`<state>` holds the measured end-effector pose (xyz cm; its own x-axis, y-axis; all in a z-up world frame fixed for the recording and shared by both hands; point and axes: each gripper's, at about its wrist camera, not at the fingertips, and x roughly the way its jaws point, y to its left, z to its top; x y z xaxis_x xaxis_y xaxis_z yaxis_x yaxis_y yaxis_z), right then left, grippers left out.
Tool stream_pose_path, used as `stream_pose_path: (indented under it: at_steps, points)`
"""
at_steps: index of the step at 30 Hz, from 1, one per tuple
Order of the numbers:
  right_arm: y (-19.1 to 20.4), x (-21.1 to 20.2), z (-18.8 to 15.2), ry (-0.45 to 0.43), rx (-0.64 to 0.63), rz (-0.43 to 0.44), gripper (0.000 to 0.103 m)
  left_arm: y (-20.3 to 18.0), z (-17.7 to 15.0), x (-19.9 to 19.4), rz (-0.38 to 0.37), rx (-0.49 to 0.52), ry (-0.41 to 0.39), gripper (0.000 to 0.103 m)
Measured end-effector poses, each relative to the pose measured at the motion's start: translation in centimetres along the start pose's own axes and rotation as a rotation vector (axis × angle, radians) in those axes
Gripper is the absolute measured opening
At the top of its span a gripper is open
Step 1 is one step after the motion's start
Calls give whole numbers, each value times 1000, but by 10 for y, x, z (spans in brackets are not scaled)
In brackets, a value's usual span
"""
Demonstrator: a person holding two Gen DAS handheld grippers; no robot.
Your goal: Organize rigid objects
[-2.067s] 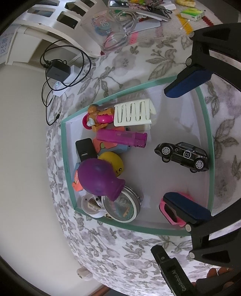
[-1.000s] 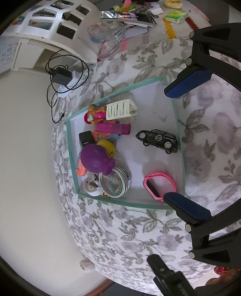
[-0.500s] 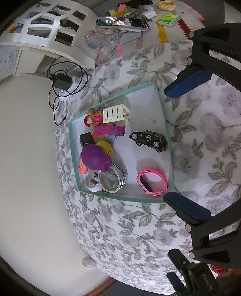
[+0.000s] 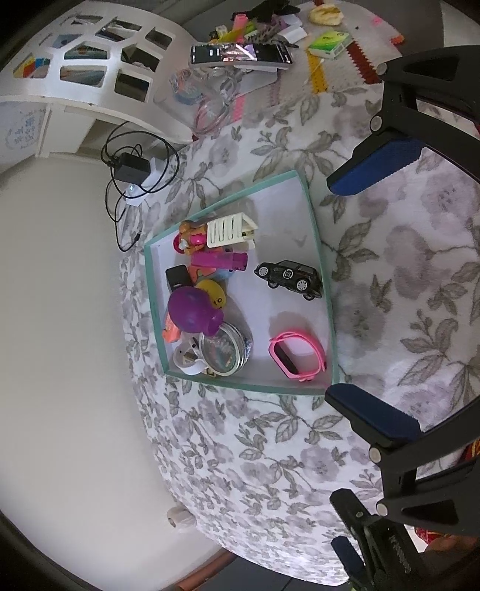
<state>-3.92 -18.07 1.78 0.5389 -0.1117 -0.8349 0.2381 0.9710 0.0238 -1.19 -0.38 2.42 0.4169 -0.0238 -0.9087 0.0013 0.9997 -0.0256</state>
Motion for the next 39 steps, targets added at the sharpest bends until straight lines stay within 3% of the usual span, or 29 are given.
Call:
stream_pose_path:
  at_steps: [39]
  points:
    - [4,1,2,-5,-37,4,103,-3,2,0,34,4,-21,103]
